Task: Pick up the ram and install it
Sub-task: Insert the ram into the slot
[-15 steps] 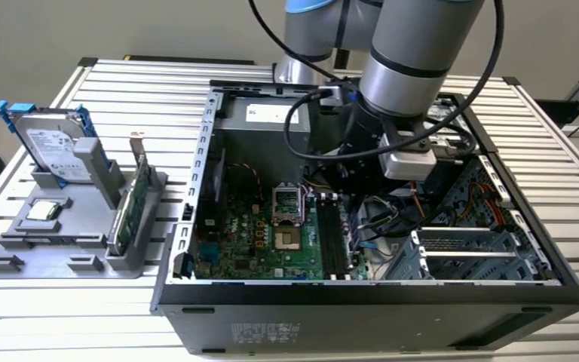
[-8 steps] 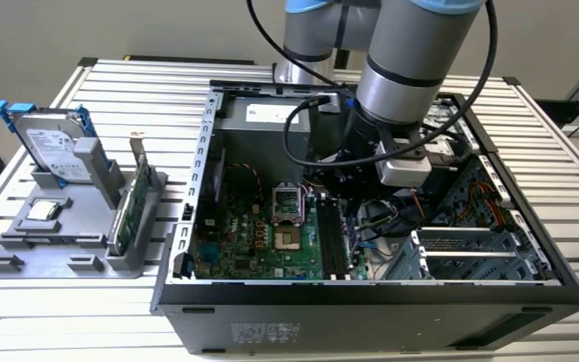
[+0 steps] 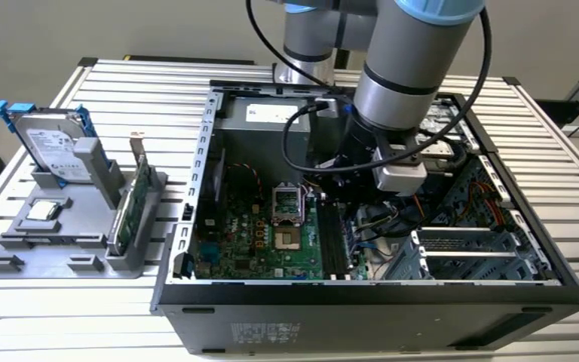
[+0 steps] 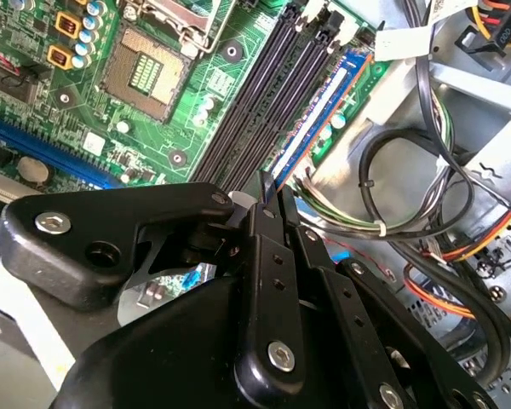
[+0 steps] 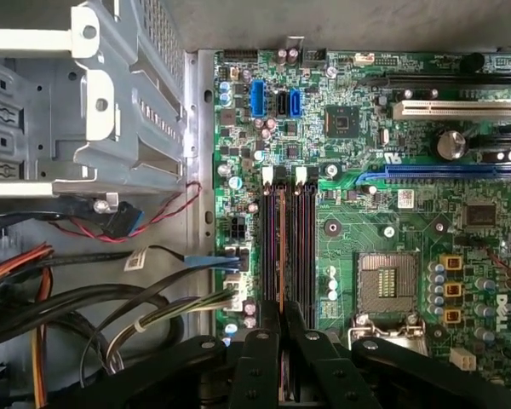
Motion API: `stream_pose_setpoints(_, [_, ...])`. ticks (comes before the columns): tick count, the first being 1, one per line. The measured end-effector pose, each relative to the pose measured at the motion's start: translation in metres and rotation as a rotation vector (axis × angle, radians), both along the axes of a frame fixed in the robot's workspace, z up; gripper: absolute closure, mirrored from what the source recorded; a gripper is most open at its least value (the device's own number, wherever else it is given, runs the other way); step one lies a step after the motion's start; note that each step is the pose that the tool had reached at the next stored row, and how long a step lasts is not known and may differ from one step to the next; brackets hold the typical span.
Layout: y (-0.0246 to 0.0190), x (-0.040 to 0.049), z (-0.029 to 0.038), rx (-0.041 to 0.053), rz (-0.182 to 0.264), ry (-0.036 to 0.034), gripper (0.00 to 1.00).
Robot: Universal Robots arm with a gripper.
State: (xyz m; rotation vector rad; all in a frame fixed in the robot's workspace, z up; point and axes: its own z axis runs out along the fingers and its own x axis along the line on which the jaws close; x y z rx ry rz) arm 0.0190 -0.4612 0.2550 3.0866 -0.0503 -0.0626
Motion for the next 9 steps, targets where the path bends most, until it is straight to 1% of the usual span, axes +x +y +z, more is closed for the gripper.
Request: stream_pose_setpoints(9, [0.0001,-0.0002,-0.0110,0.0002,0.000,0.0000,1.00])
